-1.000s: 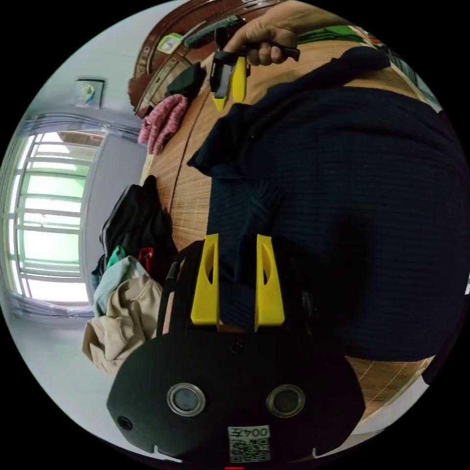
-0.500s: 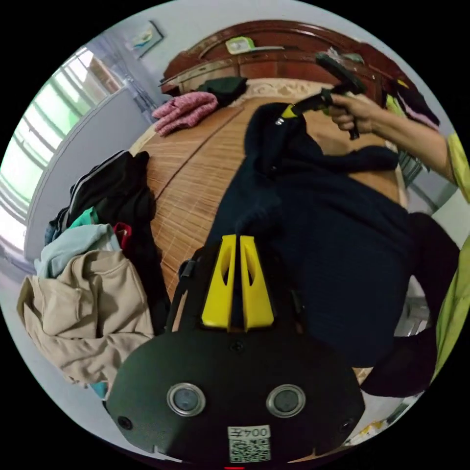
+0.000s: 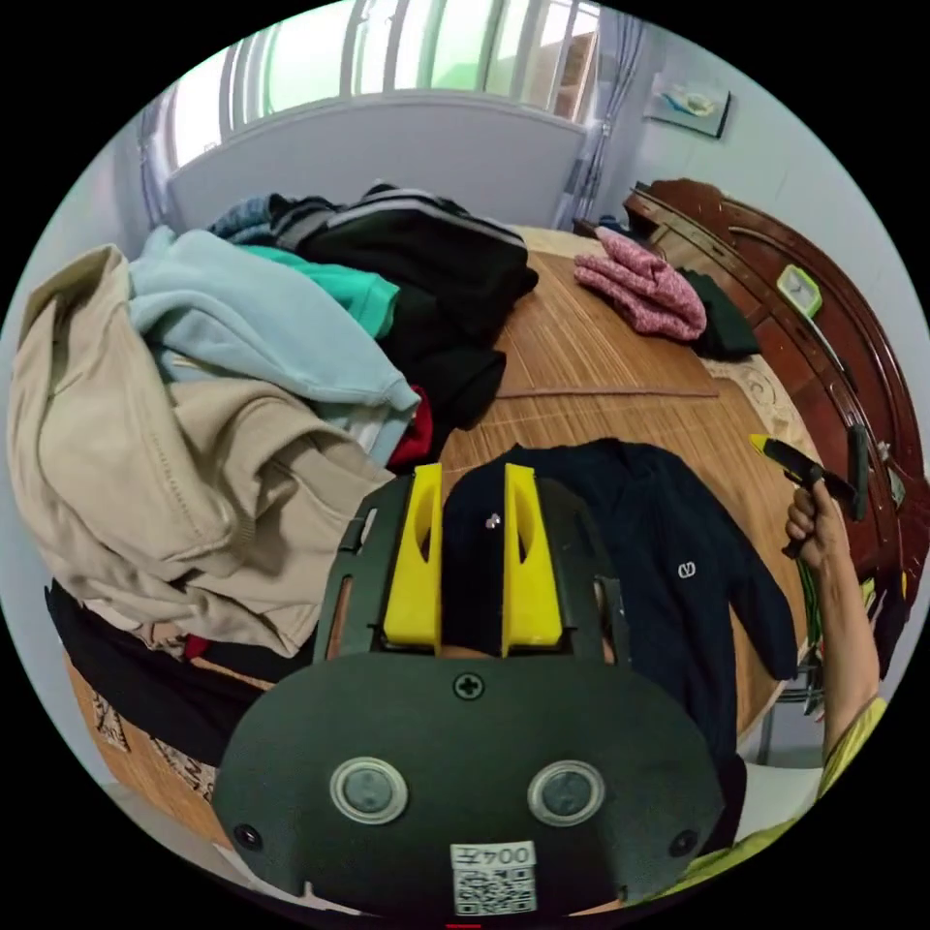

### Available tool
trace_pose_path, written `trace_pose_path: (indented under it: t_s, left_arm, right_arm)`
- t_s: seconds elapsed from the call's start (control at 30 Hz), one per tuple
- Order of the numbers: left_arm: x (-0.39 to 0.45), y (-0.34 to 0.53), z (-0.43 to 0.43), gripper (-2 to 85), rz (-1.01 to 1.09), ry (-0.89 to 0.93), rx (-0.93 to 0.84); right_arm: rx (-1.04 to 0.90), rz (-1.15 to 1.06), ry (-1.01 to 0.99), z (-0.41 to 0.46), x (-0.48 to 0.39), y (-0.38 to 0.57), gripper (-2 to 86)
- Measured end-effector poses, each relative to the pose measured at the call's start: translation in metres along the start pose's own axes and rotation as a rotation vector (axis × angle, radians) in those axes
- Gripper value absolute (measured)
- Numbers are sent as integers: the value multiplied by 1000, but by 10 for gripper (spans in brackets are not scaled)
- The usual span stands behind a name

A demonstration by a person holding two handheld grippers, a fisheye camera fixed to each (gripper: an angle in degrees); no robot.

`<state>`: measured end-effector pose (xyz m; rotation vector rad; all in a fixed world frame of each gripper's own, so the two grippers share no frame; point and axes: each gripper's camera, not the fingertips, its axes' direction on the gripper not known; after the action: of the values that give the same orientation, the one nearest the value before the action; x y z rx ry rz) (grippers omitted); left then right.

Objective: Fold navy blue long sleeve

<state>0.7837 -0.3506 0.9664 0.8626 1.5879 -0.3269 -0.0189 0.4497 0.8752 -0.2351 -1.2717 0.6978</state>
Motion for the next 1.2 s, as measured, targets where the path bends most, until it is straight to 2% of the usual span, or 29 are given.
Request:
trace_pose_path:
  t_s: [0.1,0.2,0.27,0.37,0.53,0.7,0.77,0.93,1.07,1.2]
  left_arm:
    - [5,33,-35,91,93,-13,82]
    - [20,96,-59,88,207,83,20]
    - [35,151,-73,81,269,105,-5]
    - [64,249,-97,72,353,106,-78]
    - [106,373,-129,37,305,119,-91]
    - [149,424,-125,12,342,-27,-133]
    - [159,438,-101,8,354,-5,-277]
    - [180,447,-108,3,366,-70,-298]
    - [166,453,-113,4,249,10,-303]
    - [151,462,-117,5,150,109,-320]
  right_arm:
    - [-77,-108,-28,-23,-6,47,84]
    - [-188,-151,-43,-46,-6,117,94]
    - [-269,-123,-31,-64,0,182,94]
    - [-291,-33,-27,-89,9,258,85]
    - [-249,124,-81,-120,15,339,82]
    - [-243,194,-135,-134,5,378,85]
    - [-264,169,-86,-138,-5,394,84]
    - [-295,166,6,-139,-17,420,83]
    - [-296,201,31,-132,-27,432,118]
    - [-293,208,115,-130,-39,438,113]
